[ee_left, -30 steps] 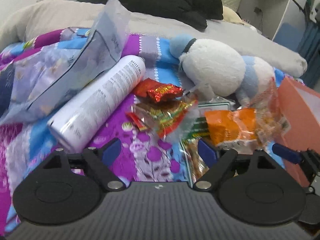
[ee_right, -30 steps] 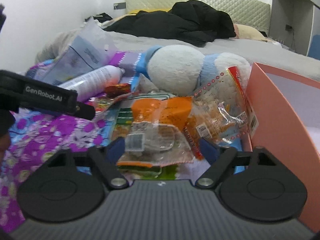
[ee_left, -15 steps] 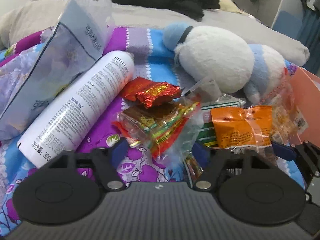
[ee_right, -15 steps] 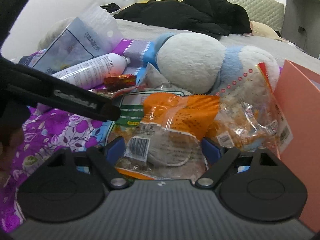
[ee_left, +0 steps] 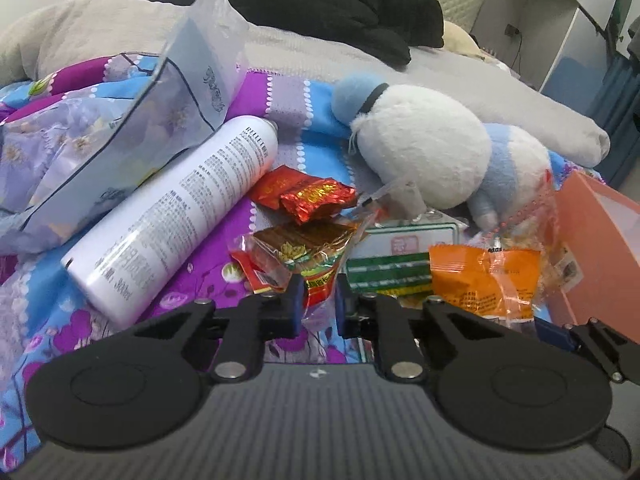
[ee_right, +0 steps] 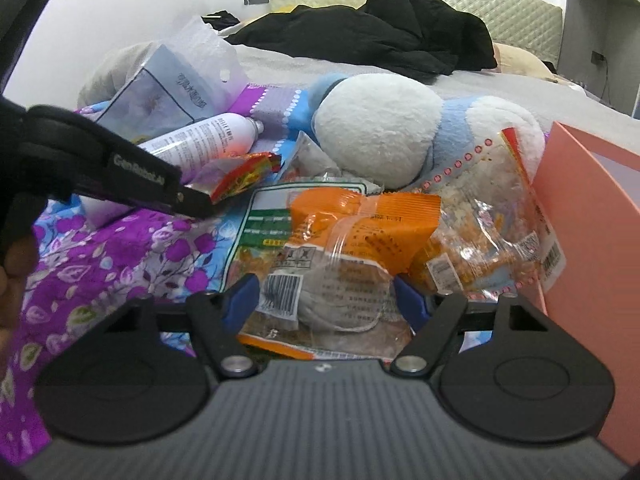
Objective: Organize snacks
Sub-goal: 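Close the left tool on the tofu-strip packet while the right tool grips the orange bread packet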
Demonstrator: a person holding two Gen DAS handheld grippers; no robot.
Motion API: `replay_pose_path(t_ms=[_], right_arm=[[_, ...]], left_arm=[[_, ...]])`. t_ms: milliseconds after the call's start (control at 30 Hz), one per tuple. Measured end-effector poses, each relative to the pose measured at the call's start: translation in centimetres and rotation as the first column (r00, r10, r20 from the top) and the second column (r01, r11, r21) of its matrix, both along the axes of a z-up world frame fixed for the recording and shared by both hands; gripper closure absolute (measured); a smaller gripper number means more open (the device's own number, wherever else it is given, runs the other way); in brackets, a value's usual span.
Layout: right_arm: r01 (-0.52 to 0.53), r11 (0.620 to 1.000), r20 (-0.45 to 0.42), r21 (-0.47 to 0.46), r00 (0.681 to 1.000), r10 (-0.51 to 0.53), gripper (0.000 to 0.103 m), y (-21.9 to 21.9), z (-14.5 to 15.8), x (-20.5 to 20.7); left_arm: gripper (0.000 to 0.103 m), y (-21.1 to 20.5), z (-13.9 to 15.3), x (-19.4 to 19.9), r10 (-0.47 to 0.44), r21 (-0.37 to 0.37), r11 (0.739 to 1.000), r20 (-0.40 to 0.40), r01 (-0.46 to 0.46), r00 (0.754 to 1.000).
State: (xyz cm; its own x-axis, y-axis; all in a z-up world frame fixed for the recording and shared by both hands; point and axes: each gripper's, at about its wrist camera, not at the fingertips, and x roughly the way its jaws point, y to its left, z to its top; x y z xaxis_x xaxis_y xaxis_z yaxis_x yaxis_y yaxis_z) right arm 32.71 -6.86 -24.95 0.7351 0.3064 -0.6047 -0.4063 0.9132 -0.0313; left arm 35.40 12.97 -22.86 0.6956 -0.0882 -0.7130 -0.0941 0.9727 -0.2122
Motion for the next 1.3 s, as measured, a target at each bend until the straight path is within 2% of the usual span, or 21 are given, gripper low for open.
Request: replay_pose_path(t_ms=[300, 333, 600, 833, 1200, 1300], right_arm=[[-0.023, 1.0, -0.002, 0.0, 1.0, 0.023, 0.033, -1.3, 1.6, -4.1], [-0.027, 1.0, -0.006, 0.0, 1.0, 0.027, 0.038, -1.6, 1.8, -4.6], [-0.022, 1.0, -0.066, 0.018, 0.998, 0.023, 0.04, -3.8, 2.7, -8.8], [-0.025, 0.999, -0.079, 0.024, 0.996, 0.027, 0.042, -5.7, 3.8, -13.0], [-0.047, 0.999, -0.142, 0.013, 0.989, 0.048, 0.042, -7.2, 4.3, -18.0], [-0.051, 0.999, -0.16, 0.012, 0.986, 0.052, 0.042, -7.5, 4.0, -19.1]], left_arm=[[0.087, -1.4, 2.1, -5.6, -0.004, -0.027, 1.0, -0.007, 0.003, 1.0], [0.087, -1.7, 2.2, -6.2, -0.007, -0.025, 1.0, -0.01, 0.007, 1.0], [0.088, -3.1, 3.0, -12.2, -0.023, -0.051, 0.998, -0.034, 0.021, 0.999], [0.089, -3.7, 4.5, -17.1, -0.034, -0.058, 0.998, -0.042, 0.032, 0.999], [0.088, -4.3, 4.5, -24.4, -0.073, -0.108, 0.992, -0.129, 0.06, 0.989], [0.088, -4.5, 4.4, -25.6, -0.089, -0.094, 0.993, -0.147, 0.076, 0.985]])
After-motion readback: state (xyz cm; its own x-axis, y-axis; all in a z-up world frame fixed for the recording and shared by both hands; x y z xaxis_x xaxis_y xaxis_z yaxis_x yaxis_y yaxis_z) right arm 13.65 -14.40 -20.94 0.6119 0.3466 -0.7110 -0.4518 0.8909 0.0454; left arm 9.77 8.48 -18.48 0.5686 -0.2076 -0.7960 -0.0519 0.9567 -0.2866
